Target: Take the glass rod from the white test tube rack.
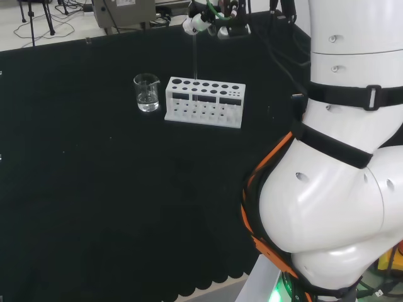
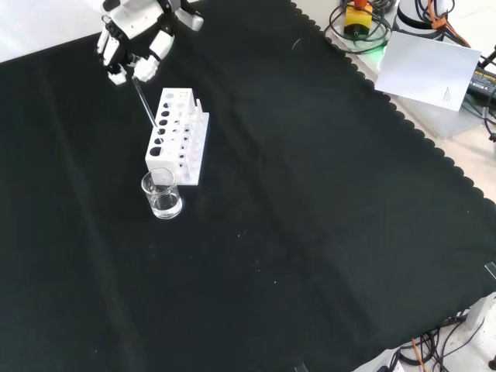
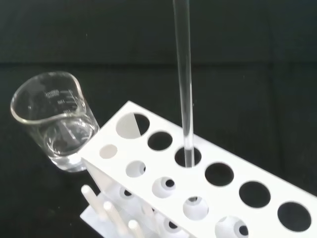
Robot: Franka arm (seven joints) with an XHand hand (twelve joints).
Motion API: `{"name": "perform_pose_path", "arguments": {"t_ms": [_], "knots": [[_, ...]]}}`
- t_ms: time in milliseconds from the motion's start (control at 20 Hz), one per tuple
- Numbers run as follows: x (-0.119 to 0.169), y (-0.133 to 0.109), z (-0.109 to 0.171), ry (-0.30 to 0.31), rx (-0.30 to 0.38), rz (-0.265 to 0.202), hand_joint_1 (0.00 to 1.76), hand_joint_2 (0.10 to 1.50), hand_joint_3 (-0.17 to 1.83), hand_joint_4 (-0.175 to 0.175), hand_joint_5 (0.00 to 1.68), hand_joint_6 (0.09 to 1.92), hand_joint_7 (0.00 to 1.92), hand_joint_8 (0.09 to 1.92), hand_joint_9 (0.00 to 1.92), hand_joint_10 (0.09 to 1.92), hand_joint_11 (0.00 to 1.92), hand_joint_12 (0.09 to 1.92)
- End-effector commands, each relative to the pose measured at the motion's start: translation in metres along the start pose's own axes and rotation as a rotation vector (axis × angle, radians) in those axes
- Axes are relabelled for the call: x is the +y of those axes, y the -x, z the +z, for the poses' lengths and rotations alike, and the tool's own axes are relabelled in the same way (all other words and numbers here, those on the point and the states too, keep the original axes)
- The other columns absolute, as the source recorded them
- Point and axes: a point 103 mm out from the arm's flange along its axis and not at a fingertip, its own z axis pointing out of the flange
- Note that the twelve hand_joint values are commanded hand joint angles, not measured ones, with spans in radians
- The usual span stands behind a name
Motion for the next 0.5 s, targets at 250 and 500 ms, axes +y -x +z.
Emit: {"name": "perform_pose_path", "arguments": {"t_ms": [250,500], "knots": [[0.005,0.0,0.009,-0.007,-0.001,0.012,0.66,1.28,-0.17,-0.175,0.56,0.97,0.91,1.02,1.27,1.07,0.61,1.34],[0.005,0.001,0.017,-0.004,0.014,0.011,0.73,1.26,-0.17,-0.175,0.62,0.97,0.94,1.02,1.37,0.98,0.64,1.33]]}}
